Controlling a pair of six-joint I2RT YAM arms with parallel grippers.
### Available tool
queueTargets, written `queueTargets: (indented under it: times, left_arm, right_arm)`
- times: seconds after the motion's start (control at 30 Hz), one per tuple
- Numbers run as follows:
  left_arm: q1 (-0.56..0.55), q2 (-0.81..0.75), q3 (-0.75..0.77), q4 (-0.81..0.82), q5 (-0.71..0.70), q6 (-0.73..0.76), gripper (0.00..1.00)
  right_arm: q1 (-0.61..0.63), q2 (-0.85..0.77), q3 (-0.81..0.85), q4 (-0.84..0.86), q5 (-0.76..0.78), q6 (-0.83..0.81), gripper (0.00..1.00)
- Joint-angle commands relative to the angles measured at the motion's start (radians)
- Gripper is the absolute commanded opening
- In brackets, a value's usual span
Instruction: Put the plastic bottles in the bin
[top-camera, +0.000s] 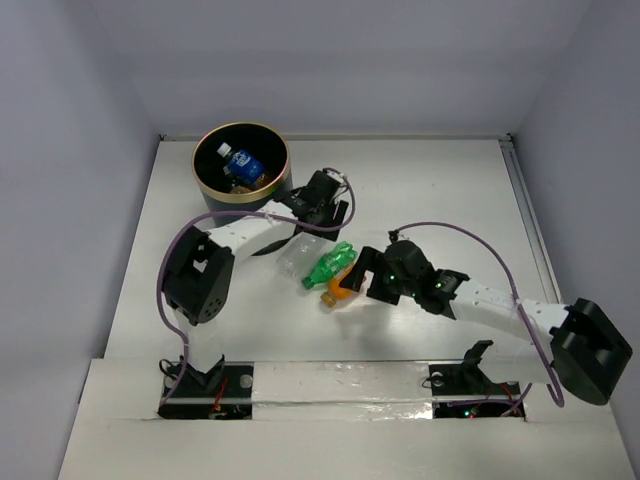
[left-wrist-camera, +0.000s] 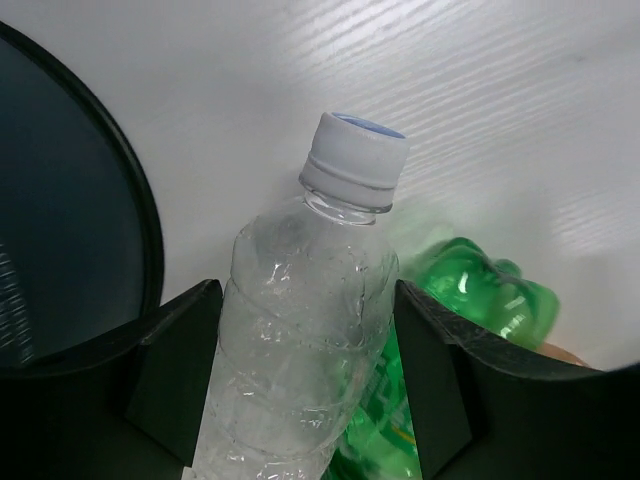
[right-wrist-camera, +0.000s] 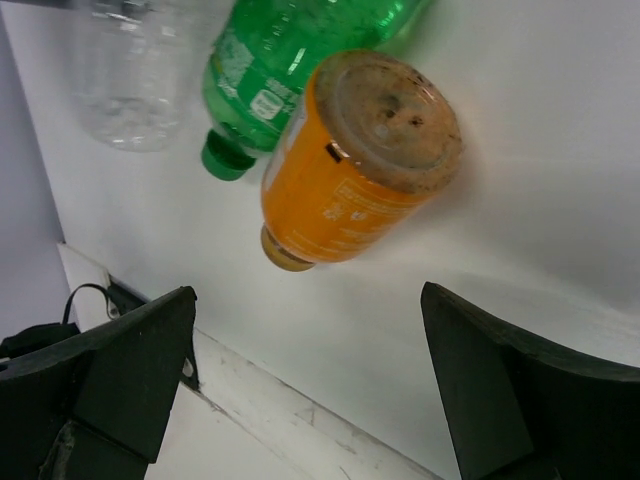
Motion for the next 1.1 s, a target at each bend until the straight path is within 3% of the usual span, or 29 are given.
queueTargets:
  times: [0.0,0.43,0.53,0.7,0.83,1.07]
  left_arm:
    - [-0.003,-0.164,0.093,0.005,-0.004,0.005,0.44]
    - [-0.003,-0.371,0.352,-0.027,0.071,-0.029,0.41]
    - [0.044,-0.397,0.417,-0.010,0.074,-0.050,0.40]
    - [0.290,-0.422,0.437,0.032,0.108,-0.111,0.39]
    - [0.424,-0.440,0.391,0.123,0.110,-0.156,0.39]
    - [0.567,-0.459,0.235,0.273,0.087,-0.251,0.42]
  right_arm:
    - [0.006,0.047,0.019,0.070,-0.001,0.042,1.00]
    - [0.006,0.193,0.057,0.159,0.001,0.056,1.00]
    - [0.006,0.236,0.065,0.181,-0.021,0.059,1.00]
    - [0.006,0.282,0.077,0.175,-0.027,0.055,1.00]
    - [0.006,0.302,0.088,0.165,-0.021,0.045,1.00]
    - [0.006,0.307,0.086,0.162,0.002,0.048,1.00]
